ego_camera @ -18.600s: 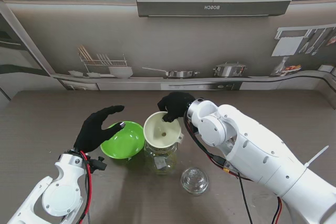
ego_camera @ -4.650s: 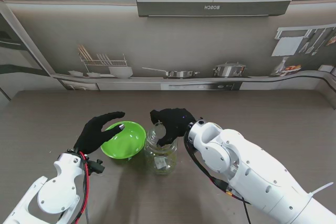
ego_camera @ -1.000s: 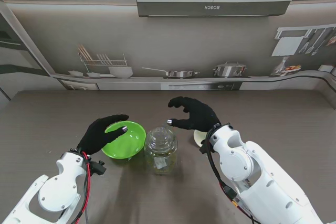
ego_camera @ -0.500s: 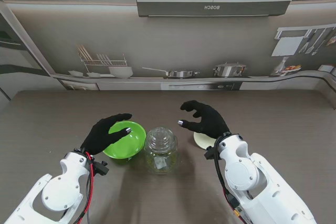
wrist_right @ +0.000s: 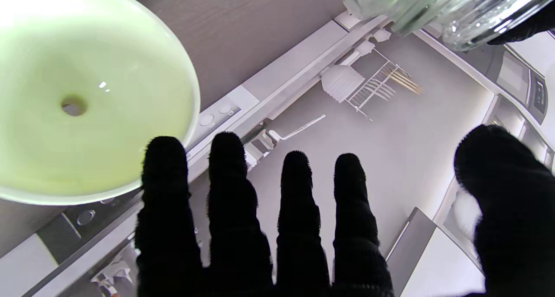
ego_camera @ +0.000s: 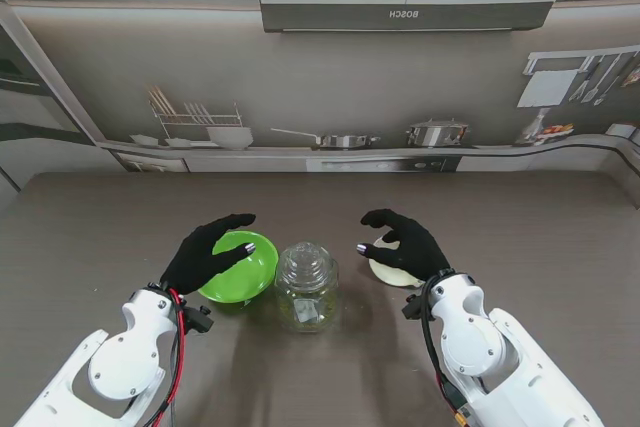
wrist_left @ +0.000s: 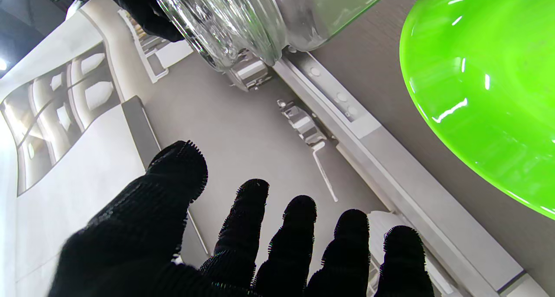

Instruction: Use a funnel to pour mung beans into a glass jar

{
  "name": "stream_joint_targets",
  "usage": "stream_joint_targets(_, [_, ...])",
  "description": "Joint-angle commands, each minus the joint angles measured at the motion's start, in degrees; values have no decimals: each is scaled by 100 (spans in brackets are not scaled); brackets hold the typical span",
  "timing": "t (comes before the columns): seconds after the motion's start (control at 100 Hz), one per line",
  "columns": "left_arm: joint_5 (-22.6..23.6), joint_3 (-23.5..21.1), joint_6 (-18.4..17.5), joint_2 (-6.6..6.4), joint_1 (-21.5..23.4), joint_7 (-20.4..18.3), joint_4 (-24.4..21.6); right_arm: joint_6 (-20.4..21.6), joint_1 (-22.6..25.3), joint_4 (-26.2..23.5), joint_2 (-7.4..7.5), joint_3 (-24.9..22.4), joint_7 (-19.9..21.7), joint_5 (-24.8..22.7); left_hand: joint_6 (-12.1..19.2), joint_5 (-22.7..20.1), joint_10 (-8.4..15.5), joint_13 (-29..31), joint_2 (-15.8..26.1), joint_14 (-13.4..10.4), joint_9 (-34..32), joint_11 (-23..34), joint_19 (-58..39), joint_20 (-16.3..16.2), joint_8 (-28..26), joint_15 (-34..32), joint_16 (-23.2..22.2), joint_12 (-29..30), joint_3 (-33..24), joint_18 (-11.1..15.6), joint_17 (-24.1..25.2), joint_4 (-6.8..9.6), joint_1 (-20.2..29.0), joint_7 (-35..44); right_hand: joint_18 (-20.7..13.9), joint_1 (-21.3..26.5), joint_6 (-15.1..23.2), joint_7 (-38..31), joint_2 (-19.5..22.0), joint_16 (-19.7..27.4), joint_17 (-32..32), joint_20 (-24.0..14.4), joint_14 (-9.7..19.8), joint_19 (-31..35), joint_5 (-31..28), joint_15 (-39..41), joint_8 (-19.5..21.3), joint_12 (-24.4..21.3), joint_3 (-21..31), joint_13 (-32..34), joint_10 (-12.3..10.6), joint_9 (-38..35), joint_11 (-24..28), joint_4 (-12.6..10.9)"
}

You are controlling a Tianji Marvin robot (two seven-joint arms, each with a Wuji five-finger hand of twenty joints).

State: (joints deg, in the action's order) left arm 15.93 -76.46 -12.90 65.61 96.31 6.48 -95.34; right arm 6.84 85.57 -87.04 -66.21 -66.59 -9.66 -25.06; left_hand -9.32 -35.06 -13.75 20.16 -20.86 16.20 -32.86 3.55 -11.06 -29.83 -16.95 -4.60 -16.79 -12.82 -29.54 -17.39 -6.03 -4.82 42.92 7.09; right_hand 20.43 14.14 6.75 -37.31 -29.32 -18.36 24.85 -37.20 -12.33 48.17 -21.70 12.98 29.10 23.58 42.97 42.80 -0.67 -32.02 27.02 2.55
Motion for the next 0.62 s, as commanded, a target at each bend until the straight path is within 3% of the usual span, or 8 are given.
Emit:
stream_joint_targets(0.0, [-29, 25, -17, 45, -18, -104, 34, -7, 79, -16, 5, -31, 124, -37, 181, 138, 176, -220, -99, -175, 178, -34, 189, 42, 45, 62, 83, 70, 14, 274, 99, 145, -101, -79, 60, -78, 75, 77, -33, -26, -74, 22, 23, -101, 102, -55, -146, -36, -13, -76, -40, 102, -21, -117])
stream_joint_targets(0.61, [-89, 66, 21, 44, -33, -139, 44, 26, 221, -178, 23, -139, 264, 122, 161, 114, 139, -207, -97, -151, 98, -4, 183, 69, 56, 42, 87, 44, -18, 261, 145, 140, -117, -54, 86, -31, 72, 102, -81, -25, -188, -6, 30, -206, 153, -78, -127, -45, 18, -153, 8, 166, -23, -125])
